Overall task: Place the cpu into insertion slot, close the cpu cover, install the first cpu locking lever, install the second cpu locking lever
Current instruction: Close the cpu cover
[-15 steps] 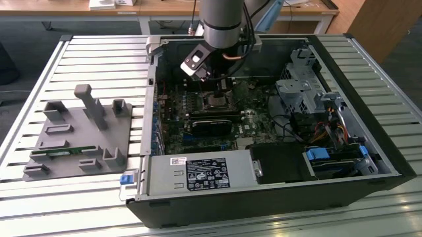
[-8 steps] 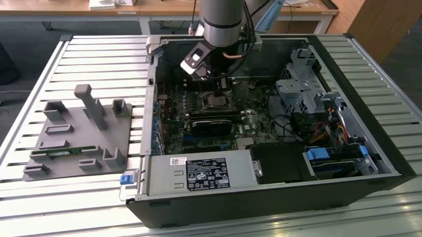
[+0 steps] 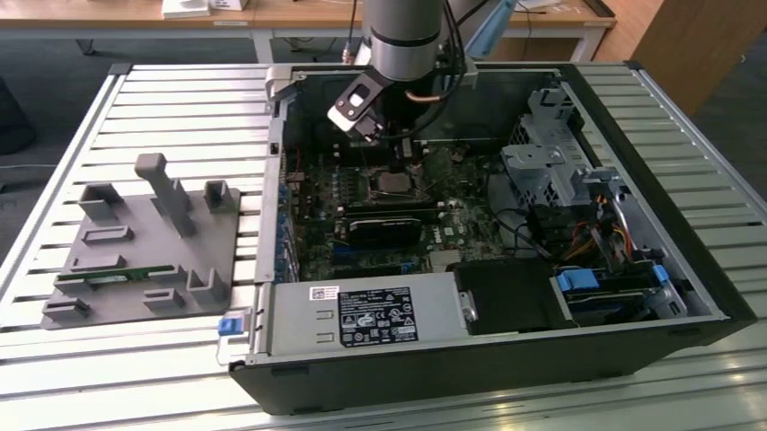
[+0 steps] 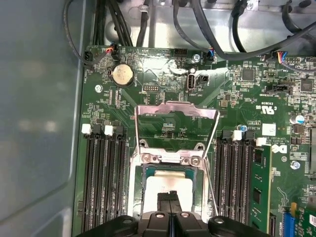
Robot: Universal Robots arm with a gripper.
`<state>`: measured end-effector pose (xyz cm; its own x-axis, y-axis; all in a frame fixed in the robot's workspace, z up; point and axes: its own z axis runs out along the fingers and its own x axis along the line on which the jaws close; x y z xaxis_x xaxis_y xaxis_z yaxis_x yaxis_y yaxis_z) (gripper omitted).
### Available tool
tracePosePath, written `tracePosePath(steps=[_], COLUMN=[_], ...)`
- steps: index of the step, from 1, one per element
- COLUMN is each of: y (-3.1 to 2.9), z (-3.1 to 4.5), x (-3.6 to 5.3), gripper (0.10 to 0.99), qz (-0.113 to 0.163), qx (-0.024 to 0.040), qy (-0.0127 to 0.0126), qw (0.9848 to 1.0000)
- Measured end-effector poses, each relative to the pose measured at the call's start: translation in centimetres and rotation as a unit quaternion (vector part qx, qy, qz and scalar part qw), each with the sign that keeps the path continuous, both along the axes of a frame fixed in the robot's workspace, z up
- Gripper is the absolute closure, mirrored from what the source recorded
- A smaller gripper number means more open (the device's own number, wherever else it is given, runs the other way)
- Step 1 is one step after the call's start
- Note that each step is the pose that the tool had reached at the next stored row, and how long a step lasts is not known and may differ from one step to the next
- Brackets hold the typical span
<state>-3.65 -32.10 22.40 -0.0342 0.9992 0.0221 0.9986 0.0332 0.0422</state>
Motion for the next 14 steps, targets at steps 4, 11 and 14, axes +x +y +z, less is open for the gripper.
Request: tracePosePath(steps=[4,11,14], y=[0.00,0.00,0.00], z=[0.74,2.63,3.54], x=[0.01,0.01,0.01], gripper=[0.980,0.980,0.980], qz=[0.000,0.000,0.000], qx=[0.0000,0.0000,0.0000], qy=[0.0004,0.0018,0.0031], qw=[1.0000,1.0000,1.0000])
